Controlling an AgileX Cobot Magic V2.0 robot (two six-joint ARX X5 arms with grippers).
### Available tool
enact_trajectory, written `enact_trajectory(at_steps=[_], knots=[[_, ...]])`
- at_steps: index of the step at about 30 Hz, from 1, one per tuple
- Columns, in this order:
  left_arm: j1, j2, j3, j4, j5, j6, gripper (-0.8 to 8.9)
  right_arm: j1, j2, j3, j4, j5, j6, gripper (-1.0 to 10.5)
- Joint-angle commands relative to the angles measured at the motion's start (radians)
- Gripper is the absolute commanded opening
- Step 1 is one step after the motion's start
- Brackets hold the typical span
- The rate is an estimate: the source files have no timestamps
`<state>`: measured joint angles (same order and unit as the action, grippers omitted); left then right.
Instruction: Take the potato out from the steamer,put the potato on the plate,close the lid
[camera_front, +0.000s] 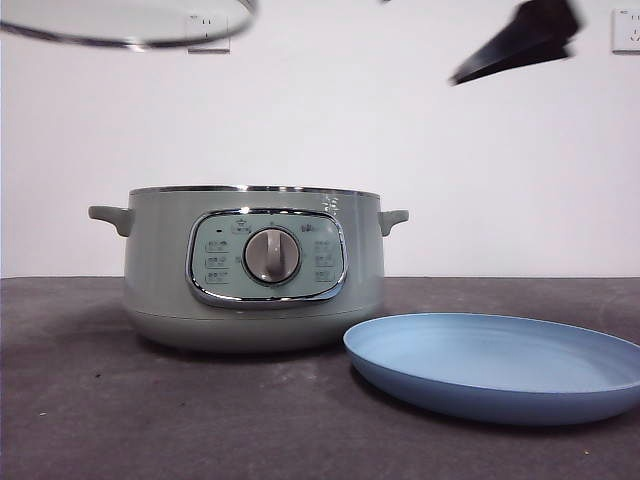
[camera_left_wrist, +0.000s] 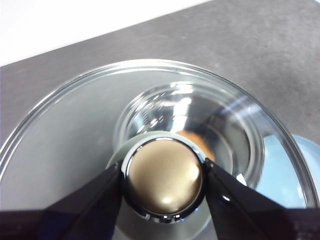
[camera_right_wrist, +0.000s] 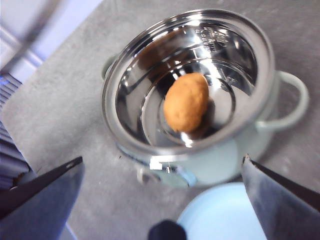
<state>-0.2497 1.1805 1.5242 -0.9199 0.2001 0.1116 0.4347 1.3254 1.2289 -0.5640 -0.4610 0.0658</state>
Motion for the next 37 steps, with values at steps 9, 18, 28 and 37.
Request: enact_trajectory(at_steps=[9, 18, 28, 37], knots=[[0.037, -0.198, 0.021, -0.112, -0.043, -0.007, -0.09, 0.172, 0.462, 0.431, -0.036, 0.187, -0.042, 6.6], [0.037, -0.27, 0.021, -0.139, -0.043, -0.012, -0.09, 0.243, 0.695, 0.574, -0.04, 0.383, -0.084, 6.6], [0.037, -0.278, 0.021, -0.166, -0.042, -0.011, -0.09, 0.254, 0.778, 0.574, -0.039, 0.42, -0.082, 6.6], [0.037, -0.278, 0.021, -0.166, -0.04, -0.011, -0.09, 0.254, 0.808, 0.574, -0.045, 0.417, -0.064, 6.0]])
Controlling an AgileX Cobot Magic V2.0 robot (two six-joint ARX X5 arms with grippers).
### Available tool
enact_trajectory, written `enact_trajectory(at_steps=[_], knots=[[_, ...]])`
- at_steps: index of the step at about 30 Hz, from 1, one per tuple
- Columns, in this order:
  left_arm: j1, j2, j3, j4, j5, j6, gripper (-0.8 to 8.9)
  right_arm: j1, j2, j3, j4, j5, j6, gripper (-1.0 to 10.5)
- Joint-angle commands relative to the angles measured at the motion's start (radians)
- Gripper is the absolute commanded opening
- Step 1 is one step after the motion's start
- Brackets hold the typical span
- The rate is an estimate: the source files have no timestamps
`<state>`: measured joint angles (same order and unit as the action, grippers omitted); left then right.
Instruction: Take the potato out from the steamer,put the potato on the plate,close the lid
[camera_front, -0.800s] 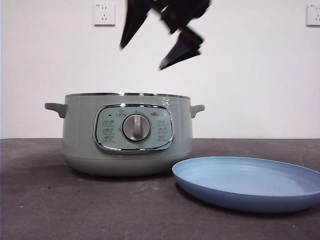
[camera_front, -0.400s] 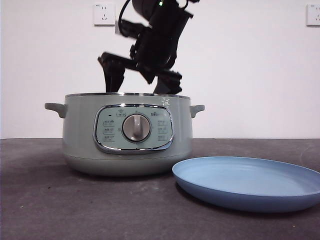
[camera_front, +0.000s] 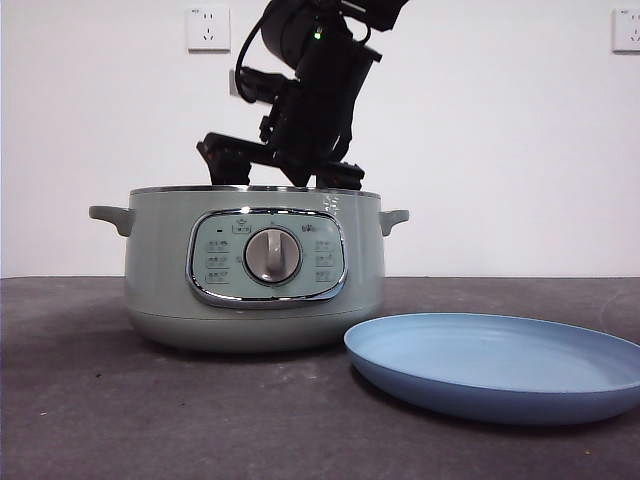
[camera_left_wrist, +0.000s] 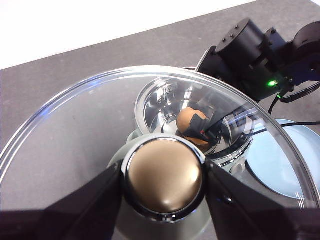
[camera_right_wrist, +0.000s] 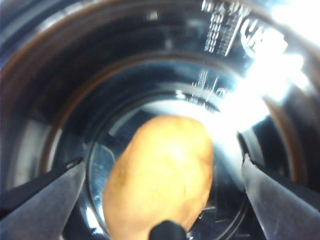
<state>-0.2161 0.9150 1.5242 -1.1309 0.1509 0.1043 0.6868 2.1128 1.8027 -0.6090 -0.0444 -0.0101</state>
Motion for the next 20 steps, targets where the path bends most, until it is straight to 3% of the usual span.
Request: enact_trajectory(at_steps=[1, 4, 17, 20], knots=[[0.003, -0.013, 0.021, 0.045, 0.009, -0.003, -0.09, 0.002, 0.021, 0.0, -0.003, -0.001, 0.012, 5.9], [0.003, -0.013, 0.021, 0.045, 0.009, -0.003, -0.09, 0.002, 0.021, 0.0, -0.009, -0.002, 0.012, 5.6], [0.003, -0.013, 0.021, 0.045, 0.009, -0.003, -0.09, 0.002, 0.021, 0.0, -0.03, -0.009, 0.008, -0.2], [0.003, -0.013, 0.021, 0.045, 0.01, -0.003, -0.09, 0.002, 0.009, 0.0, -0.019, -0.008, 0.008, -0.2]])
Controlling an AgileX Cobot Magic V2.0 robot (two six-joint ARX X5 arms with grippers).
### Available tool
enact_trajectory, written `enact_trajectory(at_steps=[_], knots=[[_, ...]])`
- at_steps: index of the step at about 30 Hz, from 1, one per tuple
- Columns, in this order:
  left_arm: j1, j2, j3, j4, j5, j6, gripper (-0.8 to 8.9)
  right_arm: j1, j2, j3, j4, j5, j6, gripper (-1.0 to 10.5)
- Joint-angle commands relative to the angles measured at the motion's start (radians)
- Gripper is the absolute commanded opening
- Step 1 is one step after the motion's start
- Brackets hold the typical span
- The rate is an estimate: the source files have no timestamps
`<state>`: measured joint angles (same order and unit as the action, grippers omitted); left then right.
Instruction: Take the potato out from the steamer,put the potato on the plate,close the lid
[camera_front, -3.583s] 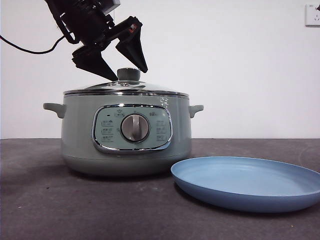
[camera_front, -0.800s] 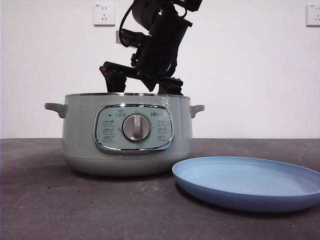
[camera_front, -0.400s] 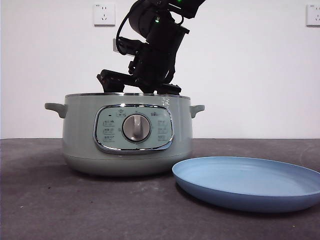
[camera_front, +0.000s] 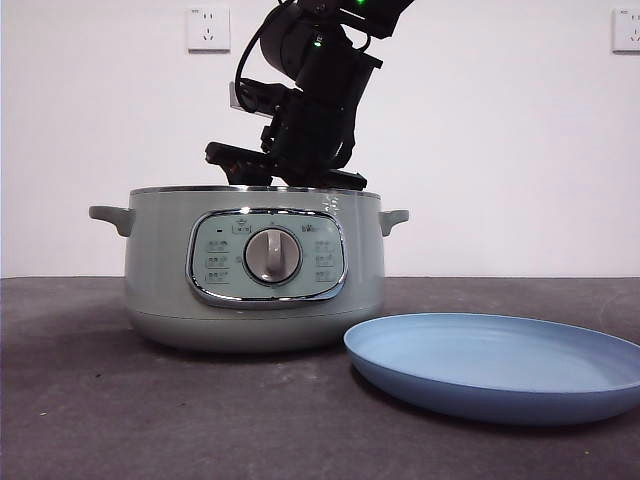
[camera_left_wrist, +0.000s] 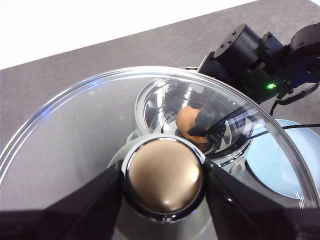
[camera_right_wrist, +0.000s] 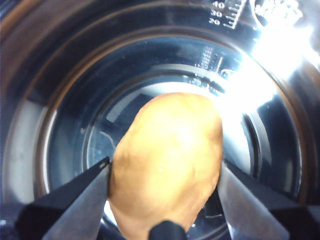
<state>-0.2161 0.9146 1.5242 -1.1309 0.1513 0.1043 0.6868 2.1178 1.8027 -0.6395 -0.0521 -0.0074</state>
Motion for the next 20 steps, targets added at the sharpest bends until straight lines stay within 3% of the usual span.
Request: enact_trajectory(at_steps=[1, 10, 20], knots=[[0.003, -0.012, 0.021, 0.046, 0.009, -0.003, -0.09, 0.002, -0.003, 0.001, 0.014, 0.002, 0.005, -0.2], [0.003, 0.002, 0.021, 0.079, 0.021, -0.003, -0.09, 0.001, -0.198, 0.001, -0.053, 0.007, -0.018, -0.2], [0.002, 0.059, 0.021, 0.136, 0.118, 0.004, -0.09, -0.056, -0.454, -0.004, -0.345, 0.01, -0.044, -0.2]])
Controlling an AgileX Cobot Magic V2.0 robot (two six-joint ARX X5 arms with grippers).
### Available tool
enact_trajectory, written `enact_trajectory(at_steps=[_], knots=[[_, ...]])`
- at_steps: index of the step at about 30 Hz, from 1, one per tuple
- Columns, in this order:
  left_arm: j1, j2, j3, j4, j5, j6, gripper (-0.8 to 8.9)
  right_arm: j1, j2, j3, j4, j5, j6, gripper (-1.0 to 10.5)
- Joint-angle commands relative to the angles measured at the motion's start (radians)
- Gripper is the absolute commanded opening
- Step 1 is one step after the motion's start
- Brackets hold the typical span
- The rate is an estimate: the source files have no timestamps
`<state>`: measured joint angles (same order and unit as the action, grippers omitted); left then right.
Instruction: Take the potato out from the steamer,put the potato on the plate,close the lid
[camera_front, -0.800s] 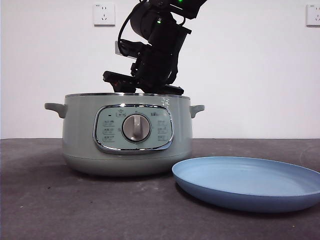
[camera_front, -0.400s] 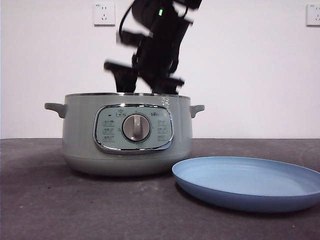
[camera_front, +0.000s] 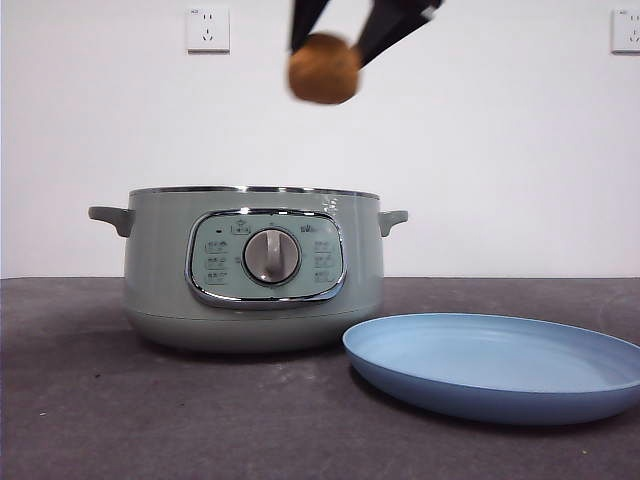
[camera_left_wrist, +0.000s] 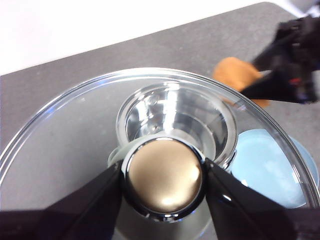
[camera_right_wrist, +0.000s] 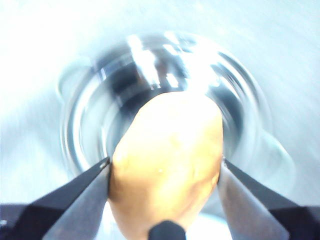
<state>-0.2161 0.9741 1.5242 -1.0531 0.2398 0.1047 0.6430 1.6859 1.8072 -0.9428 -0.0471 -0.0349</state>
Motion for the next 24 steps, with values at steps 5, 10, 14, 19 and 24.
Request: enact_trajectory(at_steps=[5, 10, 14, 19, 24], knots=[[0.001, 0.034, 0.021, 0.093, 0.046, 0.006, -0.09, -0.035, -0.105, -0.073, -0.089, 0.004, -0.019, -0.2], [-0.002, 0.068, 0.021, 0.12, 0.081, 0.008, -0.09, -0.047, -0.194, -0.247, -0.035, 0.013, -0.007, -0.2], [-0.014, 0.095, 0.021, 0.142, 0.083, 0.009, -0.09, -0.048, -0.263, -0.45, 0.081, 0.027, 0.026, -0.2], [-0.036, 0.125, 0.021, 0.163, 0.082, 0.009, -0.09, -0.053, -0.299, -0.663, 0.213, 0.025, 0.046, -0.2], [-0.063, 0.158, 0.021, 0.173, 0.081, 0.025, -0.09, -0.053, -0.299, -0.84, 0.375, 0.022, 0.072, -0.2]])
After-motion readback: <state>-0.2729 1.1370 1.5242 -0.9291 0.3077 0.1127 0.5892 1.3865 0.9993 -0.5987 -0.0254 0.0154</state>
